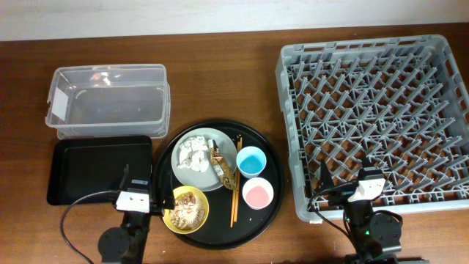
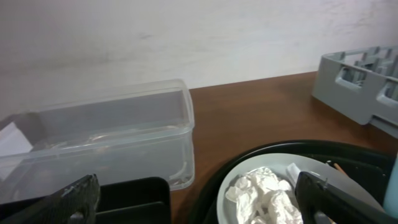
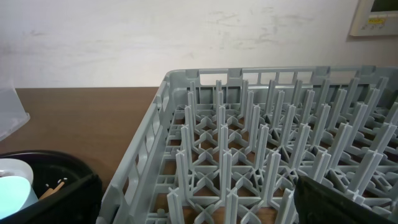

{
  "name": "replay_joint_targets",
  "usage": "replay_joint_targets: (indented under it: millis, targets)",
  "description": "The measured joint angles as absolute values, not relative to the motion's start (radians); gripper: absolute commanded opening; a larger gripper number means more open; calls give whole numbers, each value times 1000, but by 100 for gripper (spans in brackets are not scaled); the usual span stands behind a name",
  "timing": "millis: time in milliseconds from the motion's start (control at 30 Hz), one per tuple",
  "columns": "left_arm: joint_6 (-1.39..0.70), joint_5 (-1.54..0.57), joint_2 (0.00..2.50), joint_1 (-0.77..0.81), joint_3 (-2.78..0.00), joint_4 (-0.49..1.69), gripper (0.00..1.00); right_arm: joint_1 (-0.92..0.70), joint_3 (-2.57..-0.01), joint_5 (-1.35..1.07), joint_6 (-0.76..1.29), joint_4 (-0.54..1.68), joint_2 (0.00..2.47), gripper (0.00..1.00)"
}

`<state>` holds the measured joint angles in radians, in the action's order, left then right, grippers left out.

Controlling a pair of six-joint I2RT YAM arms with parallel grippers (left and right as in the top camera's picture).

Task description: Sort waste into correct bins and load items into the dishwasher rack

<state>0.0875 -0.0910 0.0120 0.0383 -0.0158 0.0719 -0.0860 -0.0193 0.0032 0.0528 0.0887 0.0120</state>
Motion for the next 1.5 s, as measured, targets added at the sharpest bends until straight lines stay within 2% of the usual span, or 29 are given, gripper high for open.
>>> replay_joint_targets:
  millis: [333, 500, 600, 767, 900, 1033, 1133, 1267, 1333, 1367, 1500]
  targets:
    - [90, -48, 12, 38, -16, 78, 99, -86, -19, 3, 53, 89, 12, 99]
    - [63, -56, 12, 38, -14, 12, 99, -86, -19, -1, 53, 89, 12, 99]
    - [-5, -60, 12, 38, -18, 83, 99, -86, -22, -5, 56, 101, 25, 99]
    - [-50, -68, 36, 38, -121, 280, 99, -86, -121, -9, 58, 241, 210, 99]
    - [-54, -72, 193, 38, -273, 397, 99, -86, -379, -16, 61, 390, 478, 99]
    - [-54, -98, 469, 39, -494, 544, 99, -86, -648, -17, 65, 653, 690, 99]
    - [-55, -141, 732, 39, -742, 749, 99, -86, -815, -17, 68, 852, 804, 99]
    - [-58, -191, 982, 39, -972, 984, 99, -86, -893, -17, 68, 947, 864, 99]
    - [-58, -211, 1050, 39, -1024, 996, 97, -86, -896, -20, 69, 952, 865, 99]
    - [-58, -237, 1075, 39, -1027, 977, 90, -86, -897, -20, 68, 954, 865, 98]
    - [-76, -393, 1156, 56, -1031, 797, 90, -86, -900, -20, 72, 957, 865, 99]
